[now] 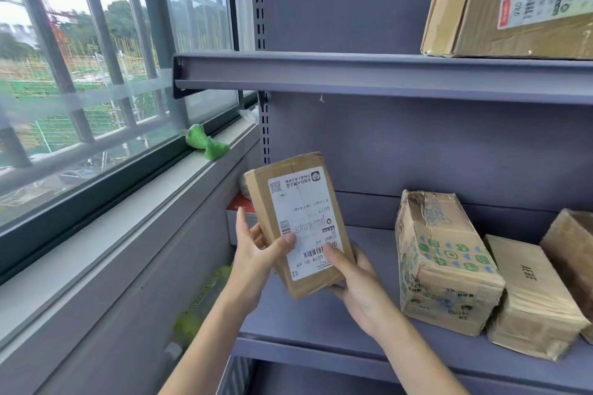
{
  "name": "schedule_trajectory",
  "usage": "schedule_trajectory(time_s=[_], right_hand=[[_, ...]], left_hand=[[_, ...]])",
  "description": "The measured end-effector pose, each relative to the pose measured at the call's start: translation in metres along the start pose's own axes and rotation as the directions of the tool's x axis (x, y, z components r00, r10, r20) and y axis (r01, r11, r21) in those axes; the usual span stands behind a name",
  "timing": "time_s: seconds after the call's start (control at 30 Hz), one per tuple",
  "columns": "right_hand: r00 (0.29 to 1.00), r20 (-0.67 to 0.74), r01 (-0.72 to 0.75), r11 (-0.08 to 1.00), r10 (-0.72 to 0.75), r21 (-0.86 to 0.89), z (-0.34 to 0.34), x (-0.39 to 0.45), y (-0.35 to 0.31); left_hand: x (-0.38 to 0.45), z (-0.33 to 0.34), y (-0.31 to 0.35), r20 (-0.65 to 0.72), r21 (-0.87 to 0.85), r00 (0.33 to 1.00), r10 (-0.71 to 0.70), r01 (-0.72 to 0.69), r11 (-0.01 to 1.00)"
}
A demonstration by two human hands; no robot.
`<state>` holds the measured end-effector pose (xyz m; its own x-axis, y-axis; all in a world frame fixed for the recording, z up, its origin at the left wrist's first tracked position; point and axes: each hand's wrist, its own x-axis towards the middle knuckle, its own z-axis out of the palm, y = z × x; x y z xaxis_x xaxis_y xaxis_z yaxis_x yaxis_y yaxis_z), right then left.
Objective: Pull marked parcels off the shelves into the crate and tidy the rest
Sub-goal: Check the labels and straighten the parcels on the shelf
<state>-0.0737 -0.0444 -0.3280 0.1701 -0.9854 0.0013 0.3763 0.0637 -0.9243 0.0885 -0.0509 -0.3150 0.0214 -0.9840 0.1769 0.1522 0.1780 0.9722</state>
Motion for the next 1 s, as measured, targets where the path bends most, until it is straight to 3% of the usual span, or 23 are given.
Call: schedule_trajectory(time_s=[0.13,0.33,0.43,0.57,0.77,1.0], right_hand=[[0.995,0.088,-0.075,0.972,0.057,0.221,-0.001,0.002,0.003],[0.989,-0.139,0.075,0.966,-0.041,0.246,-0.013,0.01,-0.01],[0.979,-0.188,0.121,0.967,-0.078,0.224,-0.017,0.009,-0.018],[0.94,-0.276,0.231,0.969,-0.198,0.092,-0.026,0.011,-0.022],[0.916,-0.251,0.288,0.948,-0.313,-0.133,-0.03,0.011,-0.017],[0.875,-0.018,0.418,0.773,-0.485,-0.477,-0.024,0.008,-0.044]], left_hand=[[-0.001,-0.007,-0.004,0.029,0.028,1.0,0.007,-0.007,1.0],[0.006,-0.02,0.004,-0.014,-0.08,0.999,0.04,-0.041,0.996],[0.008,-0.024,0.008,-0.078,-0.063,0.997,0.025,-0.03,0.998],[0.006,-0.026,0.003,-0.107,0.114,0.994,-0.003,0.016,0.993],[0.002,-0.018,-0.005,-0.064,0.171,0.995,-0.083,0.093,0.981],[0.001,-0.018,-0.008,0.114,0.32,0.968,-0.224,0.177,0.931]])
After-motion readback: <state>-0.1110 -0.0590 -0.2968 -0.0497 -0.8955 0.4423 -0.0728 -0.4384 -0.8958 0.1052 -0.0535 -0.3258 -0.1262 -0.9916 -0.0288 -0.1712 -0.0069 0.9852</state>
